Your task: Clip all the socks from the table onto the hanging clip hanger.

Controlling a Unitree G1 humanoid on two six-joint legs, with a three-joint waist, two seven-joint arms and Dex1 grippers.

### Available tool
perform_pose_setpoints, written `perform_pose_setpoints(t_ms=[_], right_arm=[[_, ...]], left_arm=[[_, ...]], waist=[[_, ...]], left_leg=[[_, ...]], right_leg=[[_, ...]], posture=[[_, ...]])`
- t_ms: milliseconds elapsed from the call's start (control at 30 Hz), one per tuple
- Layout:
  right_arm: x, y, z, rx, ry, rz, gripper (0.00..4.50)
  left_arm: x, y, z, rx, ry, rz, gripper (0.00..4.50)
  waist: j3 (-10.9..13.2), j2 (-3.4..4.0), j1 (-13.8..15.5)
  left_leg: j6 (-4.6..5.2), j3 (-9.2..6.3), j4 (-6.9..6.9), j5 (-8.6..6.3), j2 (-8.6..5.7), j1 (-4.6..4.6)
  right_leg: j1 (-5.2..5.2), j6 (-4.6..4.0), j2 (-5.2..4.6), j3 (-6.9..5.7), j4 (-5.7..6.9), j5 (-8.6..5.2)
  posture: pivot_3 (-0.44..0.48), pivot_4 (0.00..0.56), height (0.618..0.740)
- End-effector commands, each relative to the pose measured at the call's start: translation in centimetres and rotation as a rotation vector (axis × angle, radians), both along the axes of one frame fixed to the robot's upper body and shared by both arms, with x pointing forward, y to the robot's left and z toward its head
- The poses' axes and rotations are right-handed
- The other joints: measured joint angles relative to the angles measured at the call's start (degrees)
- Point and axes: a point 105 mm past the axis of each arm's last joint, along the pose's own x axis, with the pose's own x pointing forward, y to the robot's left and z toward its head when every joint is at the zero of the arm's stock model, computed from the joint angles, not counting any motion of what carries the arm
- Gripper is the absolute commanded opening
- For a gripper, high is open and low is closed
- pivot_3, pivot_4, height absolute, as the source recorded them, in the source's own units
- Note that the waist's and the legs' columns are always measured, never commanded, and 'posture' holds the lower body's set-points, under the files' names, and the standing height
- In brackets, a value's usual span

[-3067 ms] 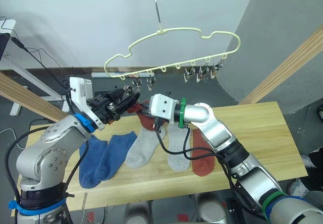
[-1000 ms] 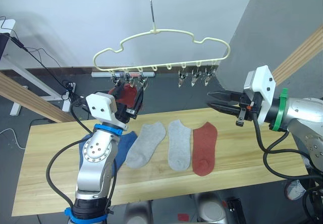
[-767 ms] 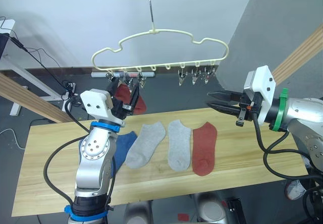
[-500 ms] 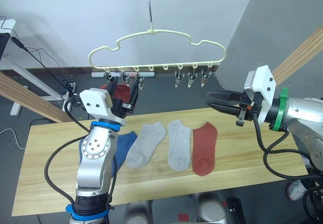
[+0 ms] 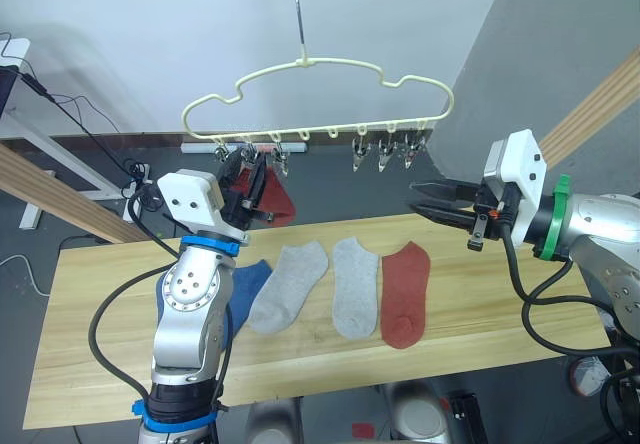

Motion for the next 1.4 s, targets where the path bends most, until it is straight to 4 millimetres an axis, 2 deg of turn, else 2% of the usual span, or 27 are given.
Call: perform_pose_setpoints(t_ms=[33, 600, 767, 867, 1033, 1133, 1233, 1400], right_arm=[[-0.5, 0.2, 0.6, -0.004, -0.038, 0.016, 1.15], [-0.4, 0.5, 0.5, 0.002, -0.04, 0.03, 1.15], [-0.5, 0.6, 0.4, 0.0, -0.038, 0.034, 1.15], [-0.5, 0.6, 0.3, -0.002, -0.039, 0.035, 1.15], [-0.6, 0.6, 0.0, -0.015, -0.034, 0.035, 1.15], [0.3, -0.5, -2.2, -0.066, 0.029, -0.075, 1.15], [0.9, -1.2, -4.3, -0.087, 0.044, -0.181, 1.69], [0.9, -1.0, -9.1, -0.035, 0.14, -0.416, 3.47]], left_arm=[[-0.8, -0.2, 1.5, 0.01, -0.062, -0.013, 1.55], [-0.8, -0.3, 2.3, -0.013, -0.072, -0.019, 1.55], [-0.9, -0.5, 2.6, -0.018, -0.083, -0.038, 0.51], [-0.9, -0.5, 2.6, -0.016, -0.081, -0.045, 0.06], [-1.0, -0.5, 2.6, -0.009, -0.079, -0.047, 0.01], [-1.0, -0.5, 2.6, 0.011, -0.075, -0.055, 0.01], [-1.0, -0.3, 2.7, 0.03, -0.069, -0.059, 0.0], [-1.0, -0.1, 3.1, 0.064, -0.059, -0.09, 0.0]], waist=[[0.0, 0.0, 0.0], [0.0, 0.0, 0.0], [0.0, 0.0, 0.0], [0.0, 0.0, 0.1], [0.0, 0.0, 0.1], [0.0, -0.01, 0.1], [0.0, -0.02, 0.2], [0.0, -0.03, 0.2]], left_leg=[[0.0, 0.0, 0.0, 0.0, 0.0, 0.0], [0.0, 0.0, 0.01, 0.0, 0.0, 0.0], [0.0, 0.0, 0.02, 0.0, 0.0, 0.0], [0.0, 0.0, 0.03, 0.0, 0.0, 0.0], [0.0, 0.0, 0.03, 0.0, 0.0, 0.0], [0.0, -0.01, 0.03, 0.0, 0.0, 0.0], [0.0, -0.02, 0.02, 0.0, 0.01, 0.0], [-0.01, -0.02, 0.01, 0.01, 0.05, 0.02]], right_leg=[[0.0, 0.0, 0.0, 0.0, 0.0, 0.0], [0.0, 0.0, 0.0, 0.0, 0.02, 0.0], [0.0, 0.0, 0.0, 0.0, 0.03, 0.0], [0.0, 0.0, 0.0, 0.0, 0.03, 0.0], [0.0, 0.0, 0.0, 0.0, 0.04, 0.0], [0.0, 0.0, 0.0, -0.01, 0.04, 0.0], [0.0, 0.0, 0.0, -0.02, 0.04, 0.0], [-0.01, 0.0, 0.04, 0.0, 0.09, 0.0]], posture=[[-0.29, 0.377, 0.74], [-0.277, 0.371, 0.74], [-0.275, 0.37, 0.74], [-0.275, 0.37, 0.74], [-0.27, 0.368, 0.74], [-0.27, 0.368, 0.74], [-0.261, 0.377, 0.74], [-0.255, 0.386, 0.74]])
